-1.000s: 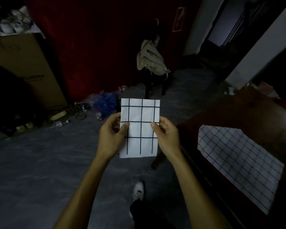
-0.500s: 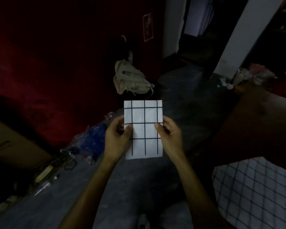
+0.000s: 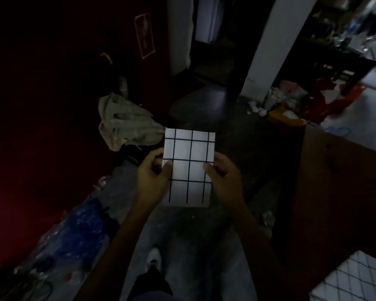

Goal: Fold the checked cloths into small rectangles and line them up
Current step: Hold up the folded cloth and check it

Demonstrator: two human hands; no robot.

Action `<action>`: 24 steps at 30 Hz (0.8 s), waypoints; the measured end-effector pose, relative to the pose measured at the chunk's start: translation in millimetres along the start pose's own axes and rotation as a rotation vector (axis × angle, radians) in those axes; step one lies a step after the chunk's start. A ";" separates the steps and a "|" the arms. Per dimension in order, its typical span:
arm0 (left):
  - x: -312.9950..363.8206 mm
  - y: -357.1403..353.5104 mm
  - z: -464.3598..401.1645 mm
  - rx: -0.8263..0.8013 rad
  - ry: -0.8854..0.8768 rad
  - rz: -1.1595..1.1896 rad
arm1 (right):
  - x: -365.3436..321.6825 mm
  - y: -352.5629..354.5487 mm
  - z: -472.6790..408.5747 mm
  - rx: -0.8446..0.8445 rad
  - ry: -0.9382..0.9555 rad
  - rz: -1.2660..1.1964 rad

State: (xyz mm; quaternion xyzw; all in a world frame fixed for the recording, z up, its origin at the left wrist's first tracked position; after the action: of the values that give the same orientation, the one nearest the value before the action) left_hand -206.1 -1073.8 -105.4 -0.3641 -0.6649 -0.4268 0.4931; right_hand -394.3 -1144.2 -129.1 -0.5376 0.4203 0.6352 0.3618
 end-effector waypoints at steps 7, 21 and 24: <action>-11.8 -24.4 -170.4 -0.210 -0.012 0.056 | -38.8 28.8 -122.5 0.148 0.074 0.122; -51.3 -193.2 -396.3 -0.434 0.071 0.000 | 28.3 168.2 -319.3 0.399 0.004 -0.022; -33.3 -240.3 -447.8 -0.472 0.096 -0.006 | 19.1 217.7 -364.9 0.428 0.024 -0.070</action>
State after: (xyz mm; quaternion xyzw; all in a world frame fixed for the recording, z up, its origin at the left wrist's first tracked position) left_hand -260.9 -1579.9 -120.8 -0.4466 -0.5238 -0.5885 0.4241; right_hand -457.6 -1564.6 -141.5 -0.4700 0.5310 0.5123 0.4845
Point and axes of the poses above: each hand's wrist, its own z-axis away from the middle knuckle, its own y-axis out of the back of the hand, x = y × z, the point moved 10 cm from there along -z, towards the middle knuckle, and after that the axes turned 11 degrees about -x, right-handed, at the moved point
